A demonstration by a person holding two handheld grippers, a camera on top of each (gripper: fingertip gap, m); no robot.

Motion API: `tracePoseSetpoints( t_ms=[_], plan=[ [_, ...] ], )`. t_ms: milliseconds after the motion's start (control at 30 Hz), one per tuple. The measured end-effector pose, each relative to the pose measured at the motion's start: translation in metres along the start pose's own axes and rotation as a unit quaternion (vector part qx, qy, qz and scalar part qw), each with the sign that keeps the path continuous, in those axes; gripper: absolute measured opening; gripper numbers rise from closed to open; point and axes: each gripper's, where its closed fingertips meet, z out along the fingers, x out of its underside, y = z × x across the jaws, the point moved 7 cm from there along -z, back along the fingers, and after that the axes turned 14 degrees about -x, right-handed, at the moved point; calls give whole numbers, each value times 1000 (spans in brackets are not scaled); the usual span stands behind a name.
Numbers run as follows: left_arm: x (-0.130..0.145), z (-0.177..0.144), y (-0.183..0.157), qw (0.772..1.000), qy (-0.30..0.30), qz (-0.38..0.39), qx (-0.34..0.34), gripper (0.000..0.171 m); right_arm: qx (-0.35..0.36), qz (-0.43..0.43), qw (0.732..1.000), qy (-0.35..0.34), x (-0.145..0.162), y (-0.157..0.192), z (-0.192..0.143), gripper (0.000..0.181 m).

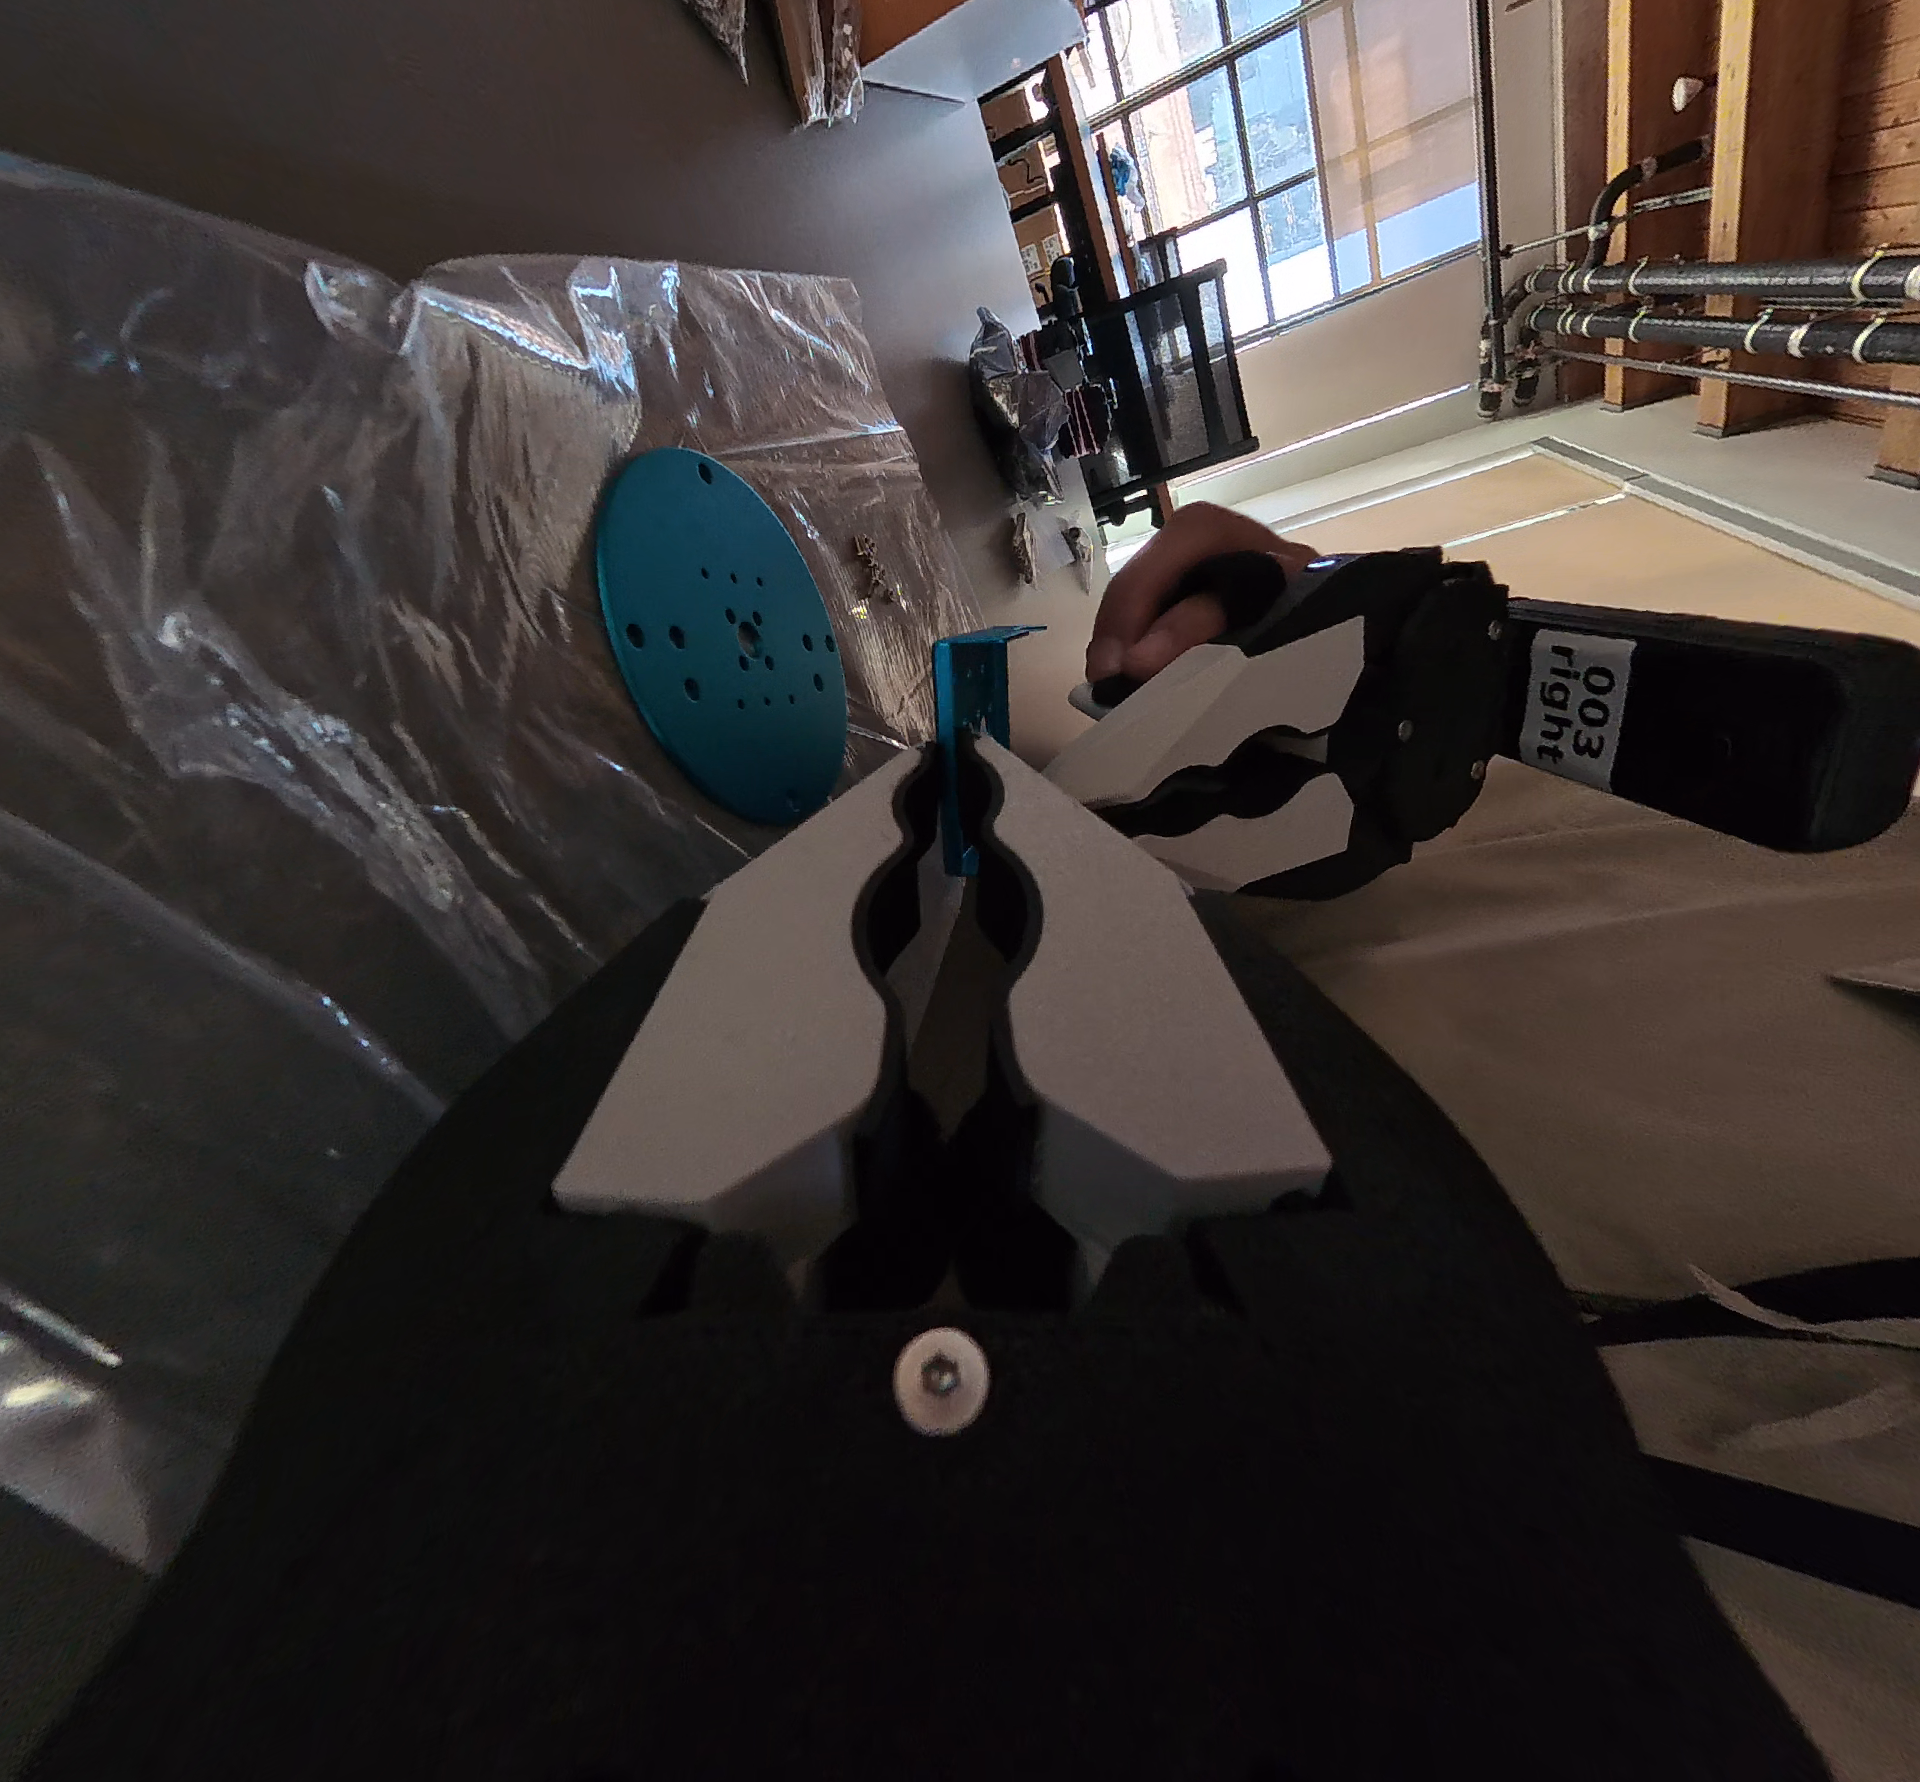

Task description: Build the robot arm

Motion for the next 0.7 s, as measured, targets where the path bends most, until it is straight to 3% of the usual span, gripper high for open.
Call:
tracePoseSetpoints(
  t_ms=[233,400,700],
  plan=[
    [0,1,2,1000,-1,5,-11,1,4,2,1000,-5,0,-1,-2,9],
    [1,1,2,1000,0,2,-8,1,24,-55,998,32,0,5,2,15],
    [0,-1,2,1000,-4,2,-10,1,34,-67,995,58,5,5,2,9]
  ],
)
